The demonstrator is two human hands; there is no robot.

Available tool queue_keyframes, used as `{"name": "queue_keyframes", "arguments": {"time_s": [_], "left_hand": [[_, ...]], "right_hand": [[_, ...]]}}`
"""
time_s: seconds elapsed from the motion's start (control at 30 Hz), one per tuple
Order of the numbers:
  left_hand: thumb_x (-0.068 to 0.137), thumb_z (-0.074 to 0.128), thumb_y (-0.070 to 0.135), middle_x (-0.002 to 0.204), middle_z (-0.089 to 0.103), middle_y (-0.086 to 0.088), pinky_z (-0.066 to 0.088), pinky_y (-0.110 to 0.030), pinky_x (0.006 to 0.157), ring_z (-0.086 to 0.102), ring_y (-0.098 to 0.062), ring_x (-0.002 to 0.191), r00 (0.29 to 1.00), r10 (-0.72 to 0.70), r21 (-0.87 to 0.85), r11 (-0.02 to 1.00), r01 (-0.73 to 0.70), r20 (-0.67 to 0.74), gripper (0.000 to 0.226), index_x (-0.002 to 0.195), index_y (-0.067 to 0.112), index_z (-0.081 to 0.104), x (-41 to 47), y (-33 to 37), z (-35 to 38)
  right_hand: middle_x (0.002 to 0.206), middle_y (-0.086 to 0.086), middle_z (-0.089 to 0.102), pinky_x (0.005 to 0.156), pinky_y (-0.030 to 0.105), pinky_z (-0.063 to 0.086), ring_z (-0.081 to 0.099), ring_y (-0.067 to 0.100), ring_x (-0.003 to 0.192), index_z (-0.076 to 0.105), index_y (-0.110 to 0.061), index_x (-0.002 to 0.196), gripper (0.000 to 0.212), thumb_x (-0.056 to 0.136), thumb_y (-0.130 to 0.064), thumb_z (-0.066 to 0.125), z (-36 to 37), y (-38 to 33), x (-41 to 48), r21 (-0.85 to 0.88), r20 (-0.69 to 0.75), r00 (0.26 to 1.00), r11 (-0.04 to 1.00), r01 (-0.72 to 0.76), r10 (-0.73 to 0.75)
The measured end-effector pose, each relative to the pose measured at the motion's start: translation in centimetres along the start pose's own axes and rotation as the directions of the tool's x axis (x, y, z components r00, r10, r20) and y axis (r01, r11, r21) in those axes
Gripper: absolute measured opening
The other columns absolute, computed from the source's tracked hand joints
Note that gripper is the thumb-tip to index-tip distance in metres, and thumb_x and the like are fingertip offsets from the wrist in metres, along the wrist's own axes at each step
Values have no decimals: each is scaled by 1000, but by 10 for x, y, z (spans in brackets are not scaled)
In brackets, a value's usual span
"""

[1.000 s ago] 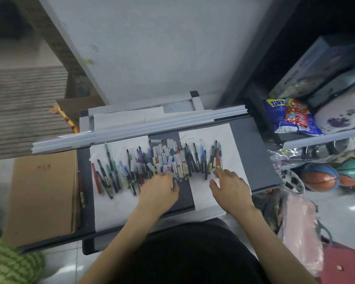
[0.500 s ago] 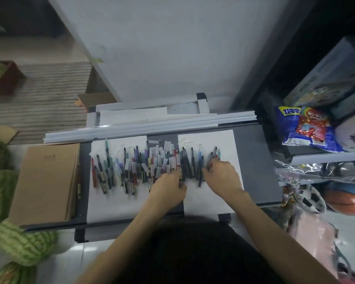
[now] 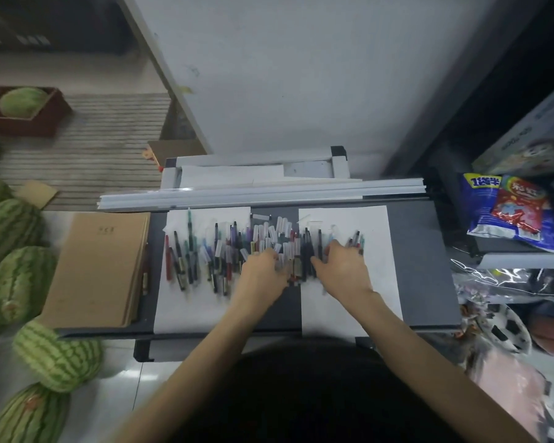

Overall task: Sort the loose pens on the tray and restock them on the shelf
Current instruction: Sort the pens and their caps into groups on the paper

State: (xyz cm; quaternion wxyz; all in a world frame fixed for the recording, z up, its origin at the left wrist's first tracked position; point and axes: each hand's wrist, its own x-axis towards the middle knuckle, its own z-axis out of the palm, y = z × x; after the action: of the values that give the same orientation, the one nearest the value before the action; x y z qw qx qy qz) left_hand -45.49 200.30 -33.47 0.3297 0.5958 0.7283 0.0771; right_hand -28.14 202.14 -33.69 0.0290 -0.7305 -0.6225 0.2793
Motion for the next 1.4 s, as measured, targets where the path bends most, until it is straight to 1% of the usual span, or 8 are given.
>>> {"name": "queue_keyframes", "arguments": {"time_s": [0.27, 0.6, 0.77, 0.9, 0.97, 1.13, 1.27, 1.4], "left_hand": [[93, 70, 19, 74, 66, -3, 60, -46, 65, 65, -22, 66, 999, -25, -30, 999, 24, -36, 14, 81, 12, 65, 11, -7, 12], [93, 69, 19, 96, 77, -8, 60, -35, 80, 72, -27, 88, 996, -16, -41, 999, 13, -83, 20, 112, 16, 74, 17, -18, 1], [93, 68, 22, 93, 76, -8, 61, -42, 81, 71, -29, 89, 997, 13, -62, 998, -17, -76, 11, 102, 23, 74, 14, -27, -4], [97, 64, 18, 87, 74, -3, 53, -33, 77, 65, -21, 81, 996, 50, -71, 996, -56, -76, 9, 98, 22, 72, 9, -34, -2], [98, 62, 18, 83, 73, 1, 48, -28, 67, 63, -16, 73, 995, 66, -74, 995, -72, -78, 11, 93, 24, 70, 9, -37, -1], [95, 63, 15, 94, 74, -5, 56, -38, 78, 68, -25, 85, 990, 101, -102, 989, -111, -97, 14, 102, 14, 75, 16, -40, -9], [95, 61, 10, 106, 71, -10, 57, -40, 88, 69, -30, 94, 994, 91, -85, 992, -96, -61, 33, 127, 16, 68, 29, -30, -19], [94, 59, 5, 109, 72, -15, 58, -42, 89, 69, -36, 100, 987, 154, 70, 985, -157, 45, 45, 138, 14, 59, 39, -12, -19]], "right_hand": [[103, 9, 72, 81, 40, 62, 71, 27, 92, 65, -15, 114, 30, 98, -40, 63, 8, -15, -2, 48, 0, 999, 998, 38, -38], [101, 7, 73, 82, 40, 61, 70, 27, 92, 63, -14, 116, 31, 98, -39, 65, 14, -21, 1, 113, -1, 999, 993, 42, -42], [97, 3, 70, 78, 39, 60, 69, 24, 89, 60, -18, 106, 31, 93, -45, 70, 13, -21, -14, 44, 23, 993, 992, 118, -119], [120, 3, 64, 89, 42, 56, 65, 29, 106, 54, -22, 122, 45, 90, -46, 73, 27, 6, -37, -174, 204, 950, 947, 272, -235], [122, 3, 61, 89, 43, 56, 64, 30, 107, 52, -21, 124, 36, 95, -35, 68, 35, 11, -38, -200, 235, 938, 932, 303, -254], [112, 6, 67, 80, 43, 57, 65, 29, 94, 58, -16, 116, 16, 101, -20, 52, 43, 6, -35, -194, 149, 952, 936, 293, -267], [103, 8, 73, 75, 41, 60, 70, 29, 87, 62, -15, 124, 27, 99, -22, 54, 31, -9, -25, -48, -49, 973, 973, 224, -226], [99, 12, 71, 73, 36, 52, 67, 33, 93, 60, -11, 128, 33, 97, -21, 54, 17, -36, 8, 56, -72, 984, 984, 168, -163]]}}
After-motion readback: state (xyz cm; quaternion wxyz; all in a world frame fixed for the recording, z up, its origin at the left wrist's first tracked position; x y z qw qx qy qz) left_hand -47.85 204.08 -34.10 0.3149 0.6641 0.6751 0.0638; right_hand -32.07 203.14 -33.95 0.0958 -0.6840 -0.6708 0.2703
